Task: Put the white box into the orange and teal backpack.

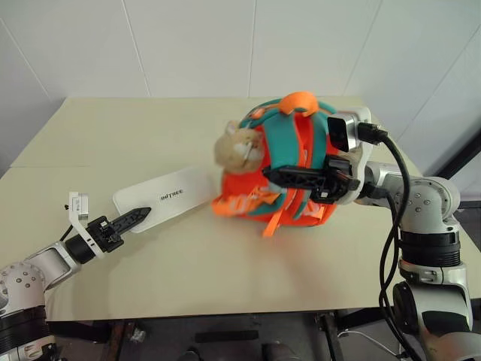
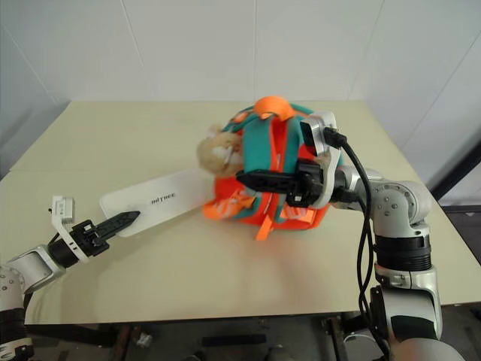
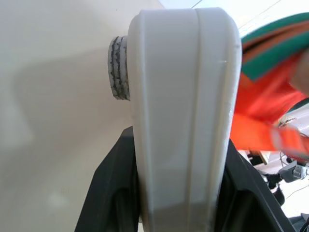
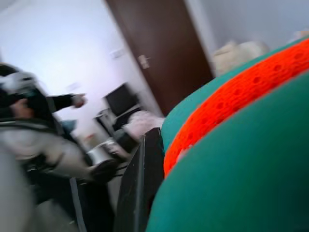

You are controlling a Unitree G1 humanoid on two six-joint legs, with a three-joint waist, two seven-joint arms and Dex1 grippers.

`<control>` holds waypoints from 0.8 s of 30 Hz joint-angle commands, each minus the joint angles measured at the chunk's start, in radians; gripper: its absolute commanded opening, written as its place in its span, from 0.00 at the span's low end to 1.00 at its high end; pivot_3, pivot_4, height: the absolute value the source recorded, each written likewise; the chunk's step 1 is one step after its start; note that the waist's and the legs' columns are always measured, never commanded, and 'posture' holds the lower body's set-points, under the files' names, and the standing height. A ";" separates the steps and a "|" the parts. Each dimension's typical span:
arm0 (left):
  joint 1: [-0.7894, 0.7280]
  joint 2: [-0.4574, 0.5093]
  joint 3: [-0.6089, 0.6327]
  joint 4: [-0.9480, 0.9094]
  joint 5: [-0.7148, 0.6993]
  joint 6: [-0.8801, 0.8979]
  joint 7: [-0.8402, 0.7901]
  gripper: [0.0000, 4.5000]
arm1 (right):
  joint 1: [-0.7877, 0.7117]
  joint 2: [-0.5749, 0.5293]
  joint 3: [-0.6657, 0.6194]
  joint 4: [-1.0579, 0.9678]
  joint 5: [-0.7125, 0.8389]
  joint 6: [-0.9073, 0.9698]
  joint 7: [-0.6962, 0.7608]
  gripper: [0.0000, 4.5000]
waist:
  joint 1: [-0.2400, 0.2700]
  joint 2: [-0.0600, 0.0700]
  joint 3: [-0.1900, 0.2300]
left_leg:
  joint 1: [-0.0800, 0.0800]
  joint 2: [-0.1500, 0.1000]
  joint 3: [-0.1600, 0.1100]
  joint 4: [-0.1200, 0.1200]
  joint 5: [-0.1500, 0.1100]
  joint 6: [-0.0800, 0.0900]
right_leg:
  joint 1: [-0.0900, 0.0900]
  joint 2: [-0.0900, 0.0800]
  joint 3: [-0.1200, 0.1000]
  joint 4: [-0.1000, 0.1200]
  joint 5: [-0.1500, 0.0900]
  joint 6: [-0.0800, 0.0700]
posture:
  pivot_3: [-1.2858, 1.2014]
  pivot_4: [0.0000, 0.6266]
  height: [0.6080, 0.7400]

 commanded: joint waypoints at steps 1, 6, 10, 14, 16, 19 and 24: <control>0.031 0.035 0.036 -0.115 -0.073 -0.001 -0.040 0.30 | 0.081 -0.076 0.045 -0.091 0.006 0.021 0.045 0.01 | 0.009 0.000 0.000 | 0.000 0.000 0.000 0.001 -0.001 0.000 | 0.000 0.000 0.000 -0.001 0.000 0.000 | 0.52 0.24 1.00; 0.107 0.065 0.069 -0.230 -0.104 -0.048 -0.070 0.30 | 0.122 -0.155 0.152 0.025 -0.173 -0.121 0.138 0.01 | 0.020 -0.001 0.000 | 0.000 0.000 0.002 0.003 -0.001 0.001 | 0.001 -0.001 0.000 -0.004 0.000 0.000 | 0.52 0.24 1.00; 0.152 0.084 0.154 -0.271 -0.155 -0.070 -0.060 0.30 | 0.108 -0.167 0.188 0.105 -0.255 -0.194 0.180 0.01 | 0.018 -0.001 0.000 | 0.000 0.000 0.003 0.003 -0.001 0.001 | 0.000 -0.001 0.000 -0.004 0.000 0.000 | 0.52 0.24 1.00; 0.208 0.117 0.272 -0.318 -0.247 -0.072 -0.074 0.30 | 0.109 -0.159 0.210 0.138 -0.291 -0.220 0.208 0.01 | 0.017 -0.002 0.001 | 0.000 0.000 0.003 0.002 -0.003 0.001 | 0.000 -0.001 0.000 -0.004 0.000 -0.001 | 0.52 0.24 1.00; 0.230 0.134 0.299 -0.344 -0.285 -0.074 -0.080 0.30 | 0.104 -0.156 0.228 0.164 -0.320 -0.238 0.222 0.01 | 0.018 -0.002 0.001 | 0.000 0.000 0.003 0.002 -0.004 0.001 | 0.000 -0.001 0.000 -0.004 -0.001 -0.001 | 0.52 0.24 1.00; 0.284 0.155 0.334 -0.400 -0.345 -0.072 -0.093 0.30 | 0.083 -0.146 0.257 0.226 -0.365 -0.271 0.251 0.01 | 0.018 -0.002 0.001 | 0.000 0.000 0.003 0.002 -0.004 0.001 | 0.000 -0.001 0.000 -0.005 -0.001 -0.001 | 0.52 0.24 1.00; 0.343 0.195 0.331 -0.454 -0.377 -0.086 -0.124 0.30 | 0.027 -0.093 0.286 0.335 -0.425 -0.337 0.281 0.01 | 0.016 -0.002 0.000 | 0.000 0.000 0.004 0.003 -0.004 0.001 | 0.000 -0.001 0.000 -0.004 -0.001 -0.001 | 0.52 0.24 1.00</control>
